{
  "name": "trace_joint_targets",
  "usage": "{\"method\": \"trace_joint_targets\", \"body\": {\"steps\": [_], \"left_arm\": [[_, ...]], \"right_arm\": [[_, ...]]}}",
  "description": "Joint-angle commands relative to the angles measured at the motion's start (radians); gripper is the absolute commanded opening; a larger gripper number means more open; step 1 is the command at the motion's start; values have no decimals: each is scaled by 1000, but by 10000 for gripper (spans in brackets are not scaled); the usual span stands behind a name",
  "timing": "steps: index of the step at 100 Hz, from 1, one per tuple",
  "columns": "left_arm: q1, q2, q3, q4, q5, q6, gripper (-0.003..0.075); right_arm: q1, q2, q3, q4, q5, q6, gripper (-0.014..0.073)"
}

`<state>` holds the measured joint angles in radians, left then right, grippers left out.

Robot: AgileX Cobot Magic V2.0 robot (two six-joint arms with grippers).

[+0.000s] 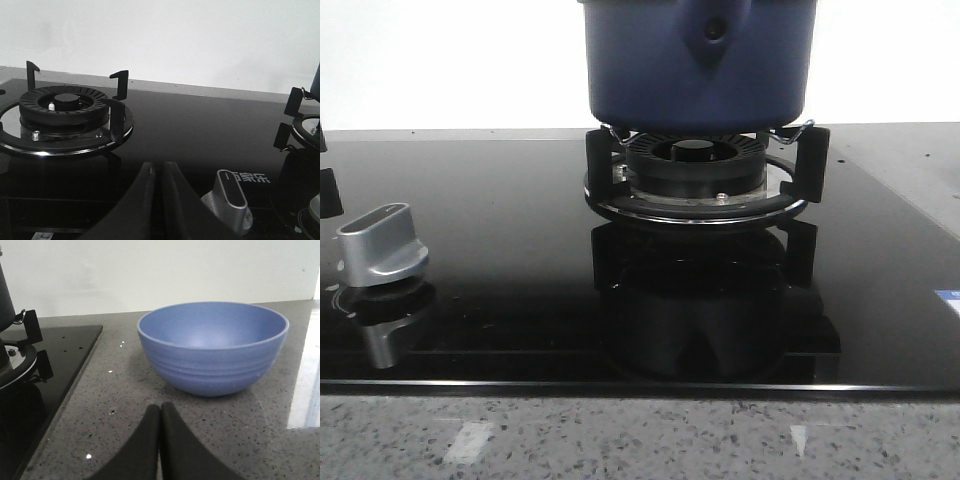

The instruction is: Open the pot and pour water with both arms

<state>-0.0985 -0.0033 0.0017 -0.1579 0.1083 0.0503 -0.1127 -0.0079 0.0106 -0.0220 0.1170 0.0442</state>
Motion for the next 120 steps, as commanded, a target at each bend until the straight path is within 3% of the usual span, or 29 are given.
{"method": "trace_joint_targets", "body": {"steps": [1,120], "left_arm": [[-1,-27,30,-2,-72,-9,-20],[-1,-27,30,-35,-108,-9,-20]], "right_arm": [[3,-22,27,-13,-77,-2,-46],[3,-22,27,1,-110,-2,-46]]}}
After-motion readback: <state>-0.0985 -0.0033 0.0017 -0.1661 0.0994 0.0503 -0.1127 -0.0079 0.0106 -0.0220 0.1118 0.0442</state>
